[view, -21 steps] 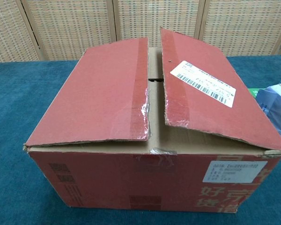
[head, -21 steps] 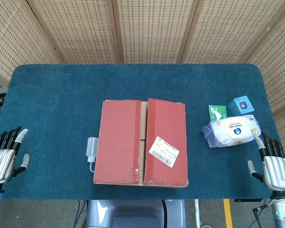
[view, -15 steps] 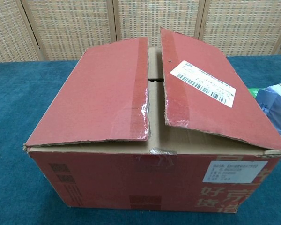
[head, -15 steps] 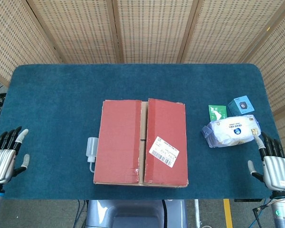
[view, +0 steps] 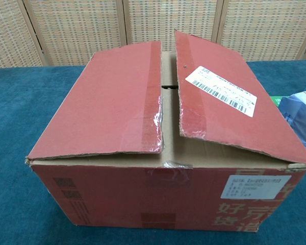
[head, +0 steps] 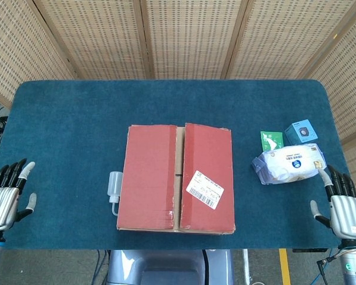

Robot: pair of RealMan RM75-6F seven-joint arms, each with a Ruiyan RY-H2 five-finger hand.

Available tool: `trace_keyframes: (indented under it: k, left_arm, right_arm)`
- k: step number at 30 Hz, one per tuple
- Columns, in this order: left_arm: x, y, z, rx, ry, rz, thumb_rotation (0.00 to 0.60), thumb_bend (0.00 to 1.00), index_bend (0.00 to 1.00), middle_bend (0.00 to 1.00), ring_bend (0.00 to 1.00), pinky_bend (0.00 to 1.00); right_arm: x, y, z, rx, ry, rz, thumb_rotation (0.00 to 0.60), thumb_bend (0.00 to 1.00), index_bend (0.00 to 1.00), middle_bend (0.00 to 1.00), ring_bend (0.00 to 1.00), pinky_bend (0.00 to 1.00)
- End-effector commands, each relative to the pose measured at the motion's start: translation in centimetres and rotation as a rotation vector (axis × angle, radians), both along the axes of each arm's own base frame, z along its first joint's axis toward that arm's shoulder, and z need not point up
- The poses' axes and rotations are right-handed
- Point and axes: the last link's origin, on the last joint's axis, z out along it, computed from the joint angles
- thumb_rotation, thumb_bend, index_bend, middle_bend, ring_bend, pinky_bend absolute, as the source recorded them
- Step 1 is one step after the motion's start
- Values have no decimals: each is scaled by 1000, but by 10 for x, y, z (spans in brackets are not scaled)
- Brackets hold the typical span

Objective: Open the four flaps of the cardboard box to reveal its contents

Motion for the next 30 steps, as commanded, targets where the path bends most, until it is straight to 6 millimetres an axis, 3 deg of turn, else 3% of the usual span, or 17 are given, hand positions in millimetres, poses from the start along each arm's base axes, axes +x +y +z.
trace_keyframes:
  k: [1,7,12,15,17,19,30]
  left_arm:
    - [0,0,0,-8,3,3,600,519,0,0,0,0]
    - [3,1,-2,-17,6,-3,600,518,0,0,0,0]
    - [4,1,-3,-20,9,-9,600,519,0,0,0,0]
    - [5,1,-4,-17,15,-17,600,520,0,0,0,0]
    - [6,1,-5,-21,18,-23,600,520,0,0,0,0]
    - [6,0,-6,-27,23,-28,600,520,0,0,0,0]
    - [11,-1,-11,-43,40,-46,600,522,0,0,0,0]
  right_arm:
    - [0,0,0,-1,-4,1,600,466,0,0,0,0]
    - [3,-4,1,7,-64,35,600,472,0,0,0,0]
    - [10,-13,6,19,-93,88,600,588,0,0,0,0]
    - [19,-20,8,32,-131,134,600,753,8,0,0,0]
    - [24,-25,10,43,-153,162,600,919,30,12,0,0]
    - [33,-32,11,54,-167,206,600,993,58,36,0,0]
    - [94,-73,8,199,-256,431,600,1000,209,171,0,0]
